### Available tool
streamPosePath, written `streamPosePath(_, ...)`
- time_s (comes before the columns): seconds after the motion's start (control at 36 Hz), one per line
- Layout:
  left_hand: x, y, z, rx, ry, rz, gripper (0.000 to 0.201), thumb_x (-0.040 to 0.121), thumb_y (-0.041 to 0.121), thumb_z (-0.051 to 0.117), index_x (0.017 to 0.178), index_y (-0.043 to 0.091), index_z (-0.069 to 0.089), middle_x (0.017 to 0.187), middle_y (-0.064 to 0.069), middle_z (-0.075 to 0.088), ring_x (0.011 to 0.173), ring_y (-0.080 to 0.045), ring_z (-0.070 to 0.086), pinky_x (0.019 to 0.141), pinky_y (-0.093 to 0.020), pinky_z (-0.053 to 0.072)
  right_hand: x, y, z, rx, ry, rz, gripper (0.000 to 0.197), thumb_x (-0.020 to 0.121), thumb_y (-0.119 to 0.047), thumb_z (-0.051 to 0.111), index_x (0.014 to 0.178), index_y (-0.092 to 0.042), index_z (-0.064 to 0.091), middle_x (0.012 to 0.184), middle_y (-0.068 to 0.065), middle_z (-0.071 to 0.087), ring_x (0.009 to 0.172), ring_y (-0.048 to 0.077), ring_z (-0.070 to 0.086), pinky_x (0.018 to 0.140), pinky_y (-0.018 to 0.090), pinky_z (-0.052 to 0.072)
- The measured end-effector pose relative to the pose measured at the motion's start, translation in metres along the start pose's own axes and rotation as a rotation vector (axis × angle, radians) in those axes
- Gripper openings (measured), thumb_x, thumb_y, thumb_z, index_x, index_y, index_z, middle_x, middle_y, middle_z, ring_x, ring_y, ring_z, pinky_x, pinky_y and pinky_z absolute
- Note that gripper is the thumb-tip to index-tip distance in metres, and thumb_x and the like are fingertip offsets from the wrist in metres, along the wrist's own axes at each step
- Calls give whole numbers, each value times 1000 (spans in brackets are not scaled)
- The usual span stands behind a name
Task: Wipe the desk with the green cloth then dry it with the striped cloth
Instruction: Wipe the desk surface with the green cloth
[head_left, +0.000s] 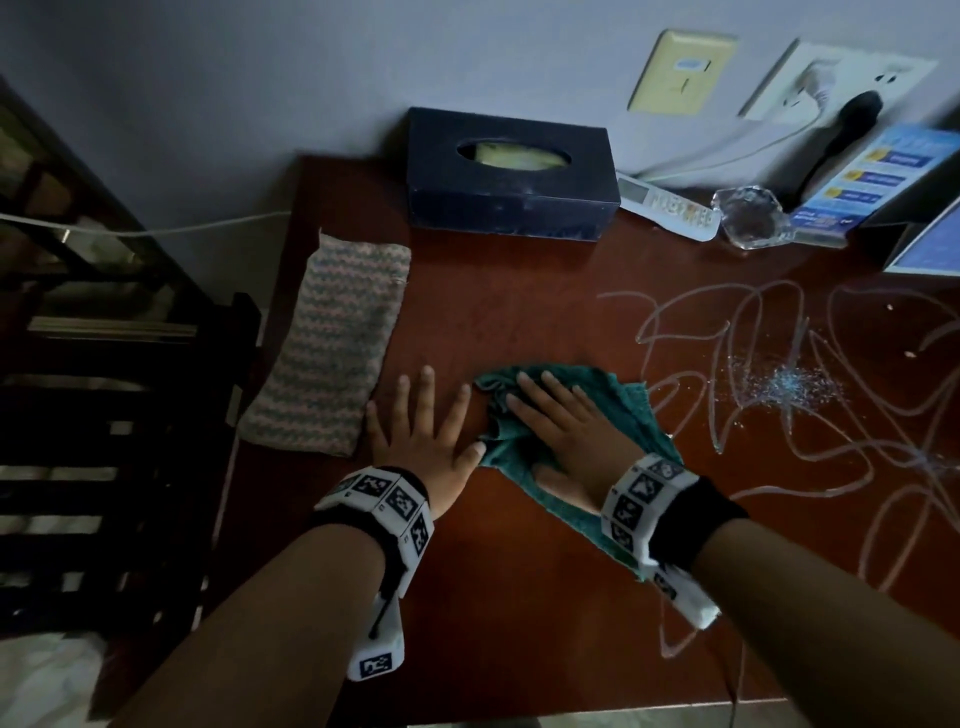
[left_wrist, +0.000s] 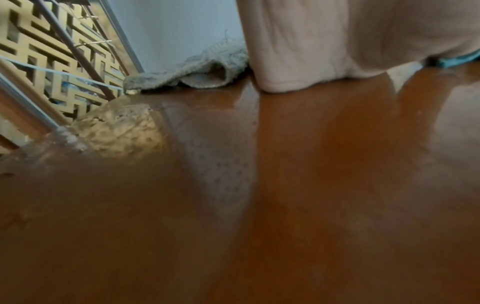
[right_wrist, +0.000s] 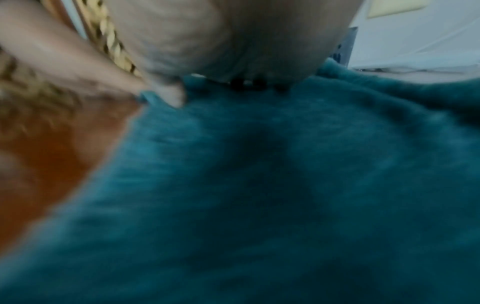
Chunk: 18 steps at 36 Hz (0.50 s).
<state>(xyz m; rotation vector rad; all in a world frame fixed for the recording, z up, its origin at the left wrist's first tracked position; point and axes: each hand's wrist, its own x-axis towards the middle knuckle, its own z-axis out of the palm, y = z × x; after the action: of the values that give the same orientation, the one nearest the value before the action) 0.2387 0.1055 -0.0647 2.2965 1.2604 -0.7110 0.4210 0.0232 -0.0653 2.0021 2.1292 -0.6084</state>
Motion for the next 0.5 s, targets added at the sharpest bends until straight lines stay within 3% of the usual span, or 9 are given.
streamPosePath(0.08, 0, 0, -1, -5, -9, 1, 65, 94, 60, 11, 142, 38, -27, 148, -3, -40, 138, -29, -33, 110, -57, -14, 9, 14, -3, -60, -56, -19, 82, 71, -67, 14, 140, -39, -21, 150, -12, -29, 140, 15, -27, 115, 35, -13)
streamPosePath(0.19, 0, 1, -1, -10, -8, -2, 65, 93, 62, 11, 142, 39, -27, 148, -3, -40, 138, -28, -32, 110, -57, -14, 22, 21, -6, -31, -50, 53, 75, 74, -75, 7, 136, -45, -24, 148, -15, -33, 138, 12, -31, 116, 37, -13)
streamPosePath(0.31, 1, 1, -1, -16, -6, -8, 68, 91, 67, 11, 141, 40, -27, 147, -2, -41, 138, -28, -33, 110, -57, -15, 37, 21, -10, -3, -19, 163, 74, 89, -69, 25, 141, -41, -20, 145, -14, -35, 135, 11, -32, 116, 38, -13)
streamPosePath(0.5, 2, -2, 0, 43, -35, 19, 91, 79, 81, 22, 137, 39, -35, 130, -2, -54, 135, -31, -37, 107, -59, -16, 67, 28, -16, 106, 60, 314, 79, 87, -70, 30, 146, -41, -14, 154, -9, -26, 141, 18, -26, 114, 41, -13)
